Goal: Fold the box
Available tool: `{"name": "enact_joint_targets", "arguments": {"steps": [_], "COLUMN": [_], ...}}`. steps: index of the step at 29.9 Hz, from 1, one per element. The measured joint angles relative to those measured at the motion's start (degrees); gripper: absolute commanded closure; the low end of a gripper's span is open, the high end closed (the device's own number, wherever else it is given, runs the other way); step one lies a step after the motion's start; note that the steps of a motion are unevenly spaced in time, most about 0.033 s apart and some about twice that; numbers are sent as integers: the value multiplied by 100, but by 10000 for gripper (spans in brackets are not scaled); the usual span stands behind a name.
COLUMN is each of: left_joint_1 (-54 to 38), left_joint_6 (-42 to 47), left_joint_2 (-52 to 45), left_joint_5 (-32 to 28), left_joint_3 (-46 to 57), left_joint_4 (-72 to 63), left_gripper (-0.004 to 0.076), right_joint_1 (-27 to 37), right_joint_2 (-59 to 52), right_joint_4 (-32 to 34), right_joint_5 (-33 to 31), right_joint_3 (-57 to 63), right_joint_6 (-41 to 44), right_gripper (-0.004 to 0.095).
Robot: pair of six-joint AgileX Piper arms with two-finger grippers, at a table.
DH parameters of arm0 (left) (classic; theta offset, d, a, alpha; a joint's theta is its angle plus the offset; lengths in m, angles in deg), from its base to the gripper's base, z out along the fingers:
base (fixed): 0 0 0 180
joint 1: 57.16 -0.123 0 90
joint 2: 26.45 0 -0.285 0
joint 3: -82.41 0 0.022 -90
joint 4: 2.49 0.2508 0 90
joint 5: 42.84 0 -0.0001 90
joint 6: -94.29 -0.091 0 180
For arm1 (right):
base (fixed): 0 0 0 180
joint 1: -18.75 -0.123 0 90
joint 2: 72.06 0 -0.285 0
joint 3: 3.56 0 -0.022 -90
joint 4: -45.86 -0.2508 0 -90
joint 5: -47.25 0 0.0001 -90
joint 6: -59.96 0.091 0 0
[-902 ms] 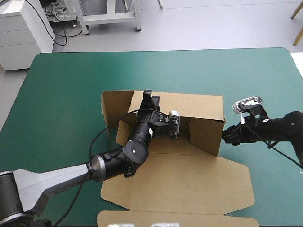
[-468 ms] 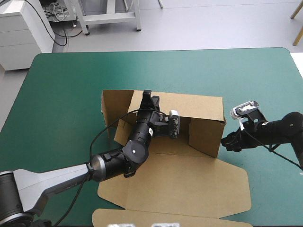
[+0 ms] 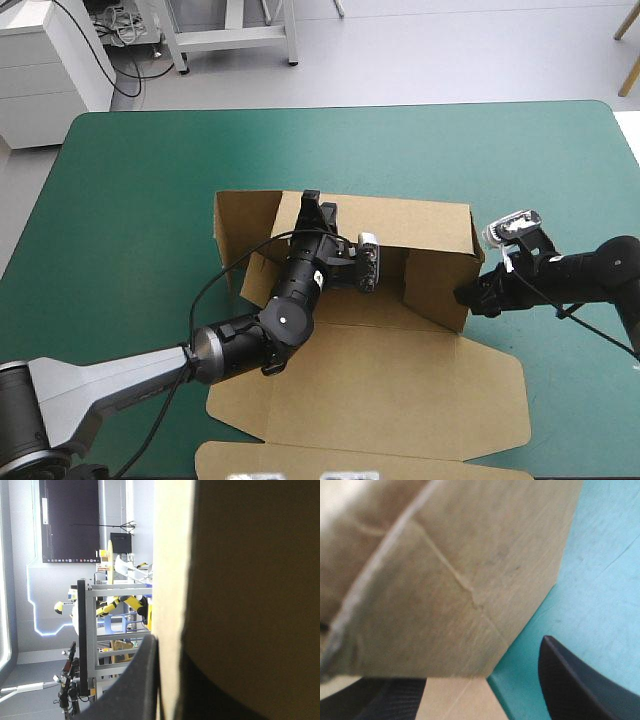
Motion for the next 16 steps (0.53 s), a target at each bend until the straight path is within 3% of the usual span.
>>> {"name": "enact_joint_targets", "arguments": {"steps": [6, 16], "left_joint_1": [0, 0], "left_joint_6": [0, 252], "left_joint_2": [0, 0], "left_joint_5": [-18, 55], "left_joint_3": [0, 0], "left_joint_4": [6, -19], "left_gripper": [731, 731], "right_joint_1": [-193, -1141], "right_joint_2": [0, 0], "right_joint_4": [-558, -659], "right_joint_5": [870, 2298], "right_joint_3": [58, 58], "right_joint_6": [-102, 173], "right_gripper": [320, 330]}}
